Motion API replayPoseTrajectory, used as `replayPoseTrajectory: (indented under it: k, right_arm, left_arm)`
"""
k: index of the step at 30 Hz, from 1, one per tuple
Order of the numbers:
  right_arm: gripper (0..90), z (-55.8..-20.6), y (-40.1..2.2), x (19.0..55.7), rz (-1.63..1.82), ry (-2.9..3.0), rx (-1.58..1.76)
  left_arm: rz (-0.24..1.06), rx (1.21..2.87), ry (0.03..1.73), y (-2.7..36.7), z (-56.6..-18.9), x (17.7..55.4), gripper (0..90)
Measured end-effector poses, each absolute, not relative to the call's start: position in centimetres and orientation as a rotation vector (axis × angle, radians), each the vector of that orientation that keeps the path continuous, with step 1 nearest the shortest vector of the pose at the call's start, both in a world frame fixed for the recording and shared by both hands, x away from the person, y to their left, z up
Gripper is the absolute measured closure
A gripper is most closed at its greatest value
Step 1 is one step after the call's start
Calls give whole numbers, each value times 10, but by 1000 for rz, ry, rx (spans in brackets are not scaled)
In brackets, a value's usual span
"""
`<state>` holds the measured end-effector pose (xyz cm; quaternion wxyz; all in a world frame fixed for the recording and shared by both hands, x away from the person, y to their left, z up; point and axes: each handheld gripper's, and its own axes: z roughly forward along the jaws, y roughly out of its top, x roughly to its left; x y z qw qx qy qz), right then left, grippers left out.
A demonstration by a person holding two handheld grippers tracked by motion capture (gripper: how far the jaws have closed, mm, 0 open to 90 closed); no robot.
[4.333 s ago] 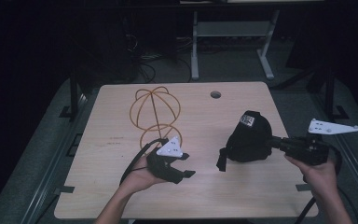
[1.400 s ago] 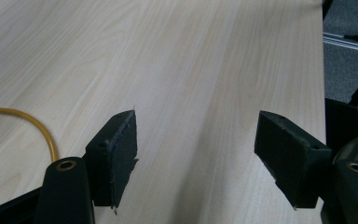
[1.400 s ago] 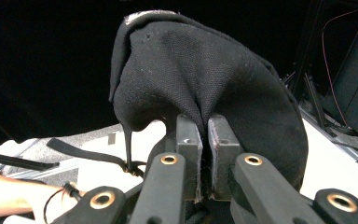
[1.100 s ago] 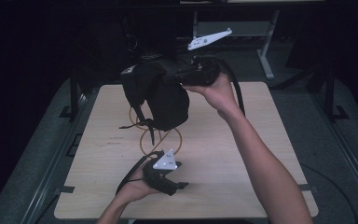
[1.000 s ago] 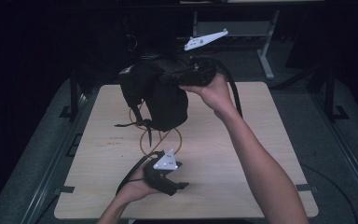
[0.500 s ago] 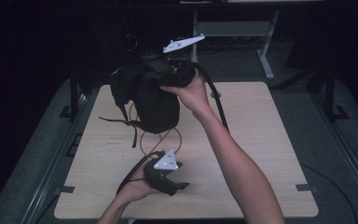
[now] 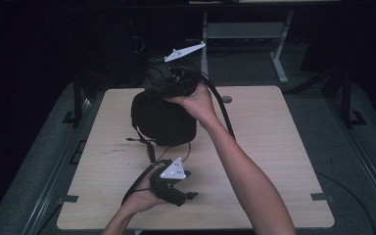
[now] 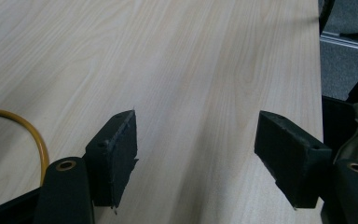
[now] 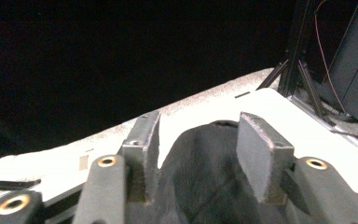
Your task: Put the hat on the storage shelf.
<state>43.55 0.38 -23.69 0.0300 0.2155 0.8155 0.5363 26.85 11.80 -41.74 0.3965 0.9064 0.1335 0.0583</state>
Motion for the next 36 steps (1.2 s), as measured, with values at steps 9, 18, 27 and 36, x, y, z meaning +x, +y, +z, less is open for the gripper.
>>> replayPoseTrajectory:
  k: [9,18,27,36]
  right_arm:
    - [429,-234,-18,430,1663,2500,658]
    - [351,-236,-35,429,1627,2500,700]
    - [307,-236,-57,426,1619,2462,738]
    - [244,-237,-78,422,1586,2452,768]
  left_arm:
    - [148,2294,351,119,-419,269,291]
    - [134,2297,345,120,-421,270,281]
    - [113,2282,346,120,-420,271,276]
    - [87,2270,344,120,-421,270,270]
